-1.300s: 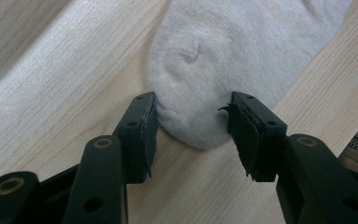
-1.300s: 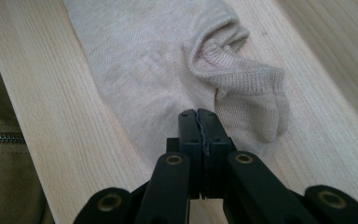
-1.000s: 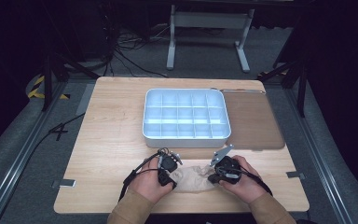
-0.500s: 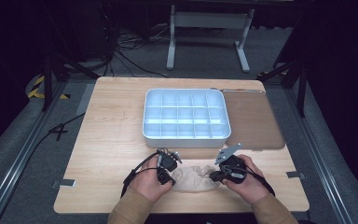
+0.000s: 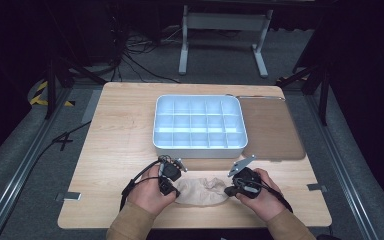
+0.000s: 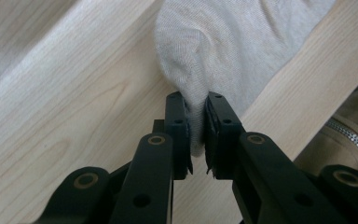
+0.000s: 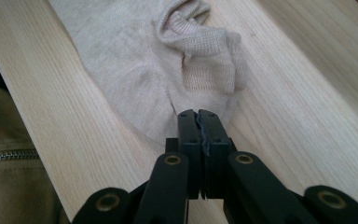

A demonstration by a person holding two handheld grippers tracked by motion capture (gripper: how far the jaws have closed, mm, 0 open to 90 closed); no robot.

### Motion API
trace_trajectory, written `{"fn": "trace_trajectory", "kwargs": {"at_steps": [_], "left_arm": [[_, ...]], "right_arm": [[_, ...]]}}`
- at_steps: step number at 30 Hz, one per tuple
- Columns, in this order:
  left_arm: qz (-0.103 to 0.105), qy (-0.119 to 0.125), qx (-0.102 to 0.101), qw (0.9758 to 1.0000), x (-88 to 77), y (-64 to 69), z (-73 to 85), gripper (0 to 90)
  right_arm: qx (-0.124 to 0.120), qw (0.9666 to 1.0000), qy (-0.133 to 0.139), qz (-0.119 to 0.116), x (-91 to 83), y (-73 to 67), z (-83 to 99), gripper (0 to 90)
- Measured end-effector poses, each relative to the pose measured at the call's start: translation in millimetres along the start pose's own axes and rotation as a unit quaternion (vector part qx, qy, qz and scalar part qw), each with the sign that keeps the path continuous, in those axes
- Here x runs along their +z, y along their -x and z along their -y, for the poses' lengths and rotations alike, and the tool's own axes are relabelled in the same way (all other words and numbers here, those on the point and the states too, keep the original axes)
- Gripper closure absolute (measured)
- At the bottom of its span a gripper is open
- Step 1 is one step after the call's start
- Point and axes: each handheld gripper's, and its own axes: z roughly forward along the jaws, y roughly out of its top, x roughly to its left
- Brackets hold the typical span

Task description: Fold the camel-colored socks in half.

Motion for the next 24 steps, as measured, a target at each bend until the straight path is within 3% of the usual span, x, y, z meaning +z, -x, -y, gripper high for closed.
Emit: {"fn": "trace_trajectory", "kwargs": {"at_steps": [5,11,18,24], "left_arm": [[0.003,-0.007,-0.008,0.9999,-3.7,-5.5,5.2,81.2],[0.001,-0.014,-0.011,0.9998,-6.1,-5.9,7.7,81.1],[0.0,-0.021,-0.008,0.9997,-7.0,-6.7,8.6,81.1],[0.0,-0.011,-0.009,0.9999,-9.7,-5.3,8.0,80.9]], "right_arm": [[-0.001,0.9995,0.029,-0.009,0.2,-3.4,-2.6,89.8],[-0.018,0.9991,0.036,-0.009,9.6,-12.4,-7.7,89.8],[-0.01,0.9991,0.041,-0.005,18.1,-12.5,-6.0,88.7],[-0.02,0.999,0.039,0.003,19.1,-13.7,-6.0,89.5]]}}
